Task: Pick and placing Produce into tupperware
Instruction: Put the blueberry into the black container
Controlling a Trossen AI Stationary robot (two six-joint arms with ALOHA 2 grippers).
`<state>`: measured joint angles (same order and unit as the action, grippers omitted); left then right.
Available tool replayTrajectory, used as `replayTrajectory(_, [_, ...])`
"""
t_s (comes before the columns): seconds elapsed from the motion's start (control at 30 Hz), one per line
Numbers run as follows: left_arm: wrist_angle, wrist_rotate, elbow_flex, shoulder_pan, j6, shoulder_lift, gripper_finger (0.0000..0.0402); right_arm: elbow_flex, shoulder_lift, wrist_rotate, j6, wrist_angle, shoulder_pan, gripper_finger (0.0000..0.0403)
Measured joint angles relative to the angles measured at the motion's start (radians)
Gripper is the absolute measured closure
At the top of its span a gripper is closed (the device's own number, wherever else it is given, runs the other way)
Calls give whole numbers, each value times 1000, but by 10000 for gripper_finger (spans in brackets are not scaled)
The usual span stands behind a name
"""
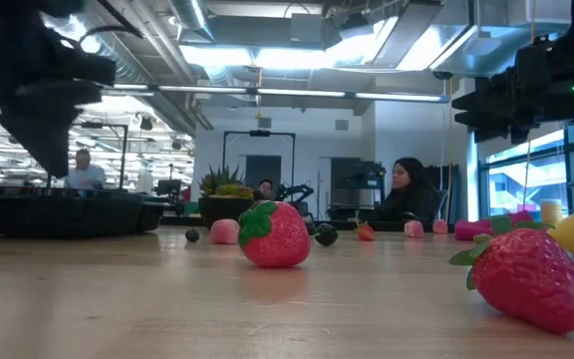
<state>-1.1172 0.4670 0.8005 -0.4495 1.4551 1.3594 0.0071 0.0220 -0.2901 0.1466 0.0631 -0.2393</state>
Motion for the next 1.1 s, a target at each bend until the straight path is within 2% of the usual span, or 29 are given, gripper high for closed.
replayTrajectory(0.27, [3, -24, 0, 150, -64, 0, 355, 0, 0, 0, 1, 0, 0, 171])
replayTrajectory(0.37, [3, -24, 1, 181, -77, 0, 351, 0, 0, 0, 1, 0, 0, 171])
replayTrajectory(0.57, [3, -24, 1, 216, -82, 0, 310, 0, 0, 0, 0, 0, 0, 171])
replayTrajectory(0.67, [3, -28, 1, 229, -134, 0, 294, 0, 0, 0, 0, 0, 0, 171])
replayTrajectory(0.87, [3, -83, 1, 264, -185, 0, 264, 0, 0, 0, 1, 0, 0, 171])
replayTrajectory(1.1, [3, -126, 1, 309, -205, 0, 207, 0, 0, 0, 0, 0, 0, 171])
